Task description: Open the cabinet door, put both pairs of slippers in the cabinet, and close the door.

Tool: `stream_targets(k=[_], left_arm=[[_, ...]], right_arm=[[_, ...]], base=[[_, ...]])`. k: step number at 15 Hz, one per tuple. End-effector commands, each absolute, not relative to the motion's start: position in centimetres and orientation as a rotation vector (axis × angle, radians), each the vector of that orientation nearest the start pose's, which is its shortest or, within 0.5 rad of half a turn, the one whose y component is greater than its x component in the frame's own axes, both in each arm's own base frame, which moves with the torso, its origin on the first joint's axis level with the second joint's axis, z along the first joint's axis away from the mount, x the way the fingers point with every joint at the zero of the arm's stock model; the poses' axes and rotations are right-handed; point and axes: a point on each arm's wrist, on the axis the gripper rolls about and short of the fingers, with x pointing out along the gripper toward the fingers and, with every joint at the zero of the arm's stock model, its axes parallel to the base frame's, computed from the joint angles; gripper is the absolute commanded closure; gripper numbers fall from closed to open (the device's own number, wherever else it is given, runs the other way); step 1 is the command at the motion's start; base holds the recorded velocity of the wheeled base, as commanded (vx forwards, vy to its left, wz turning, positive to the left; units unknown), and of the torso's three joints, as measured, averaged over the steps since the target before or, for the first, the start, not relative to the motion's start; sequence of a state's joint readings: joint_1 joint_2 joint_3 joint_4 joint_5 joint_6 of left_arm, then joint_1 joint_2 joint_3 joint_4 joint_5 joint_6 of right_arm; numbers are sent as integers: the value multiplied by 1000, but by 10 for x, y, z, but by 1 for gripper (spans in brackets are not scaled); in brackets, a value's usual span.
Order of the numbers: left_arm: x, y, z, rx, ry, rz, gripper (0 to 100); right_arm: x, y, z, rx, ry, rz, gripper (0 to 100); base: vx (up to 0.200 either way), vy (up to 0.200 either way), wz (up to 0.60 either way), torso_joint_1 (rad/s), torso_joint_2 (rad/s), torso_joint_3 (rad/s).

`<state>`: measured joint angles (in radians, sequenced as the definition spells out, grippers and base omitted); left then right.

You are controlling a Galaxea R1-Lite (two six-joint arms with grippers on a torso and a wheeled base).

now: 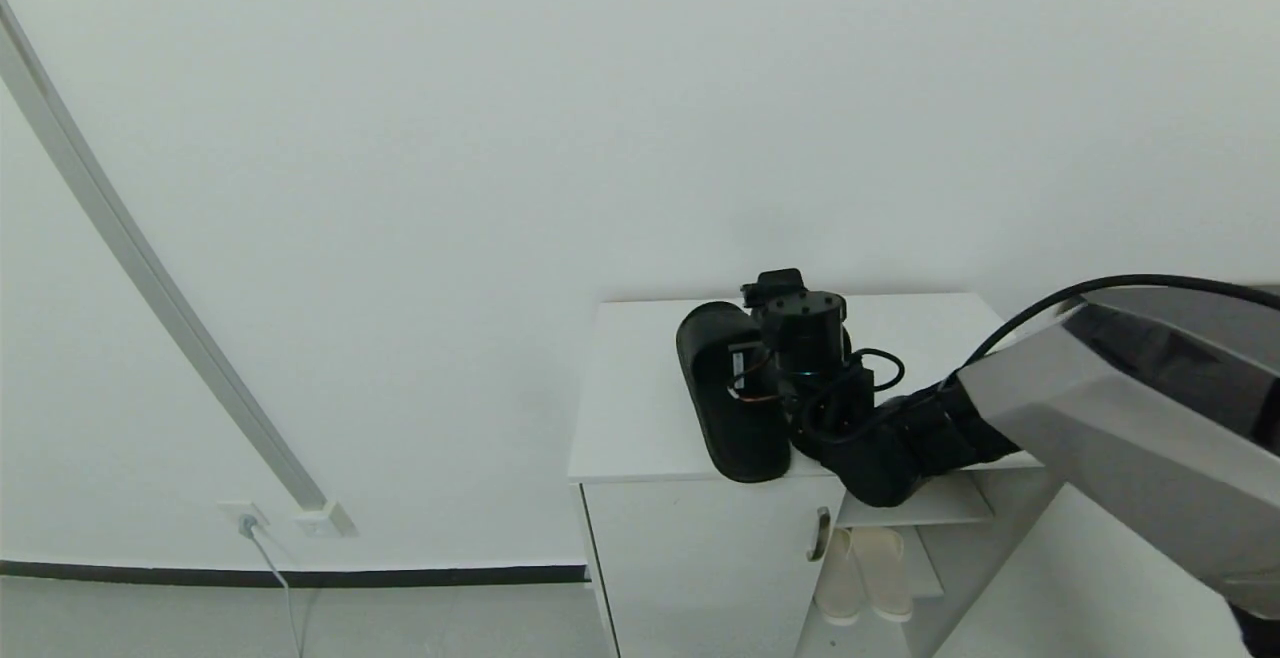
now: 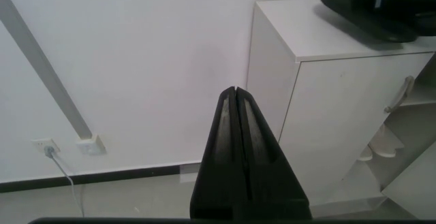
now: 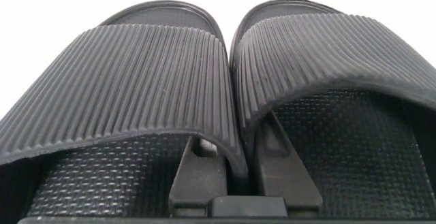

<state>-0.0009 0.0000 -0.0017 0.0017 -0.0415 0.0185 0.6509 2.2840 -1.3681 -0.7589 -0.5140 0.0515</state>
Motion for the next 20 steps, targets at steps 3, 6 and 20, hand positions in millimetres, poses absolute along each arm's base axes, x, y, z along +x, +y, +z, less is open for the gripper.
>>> stream_targets(k=[3,6,20], left_arm=[[-23,-1,76,20,0,-43,100],[-23,-1,76,20,0,-41,100],[-23,-1,76,18,0,-43,100]], right_arm=[[272,229,182,-19,132,390,100],[228,213,190,-9,151,594,100],[222,198,178,-134,100,625,100]], base=[[0,0,0,0,0,0],[0,0,0,0,0,0],[-43,0,0,1,1,1]])
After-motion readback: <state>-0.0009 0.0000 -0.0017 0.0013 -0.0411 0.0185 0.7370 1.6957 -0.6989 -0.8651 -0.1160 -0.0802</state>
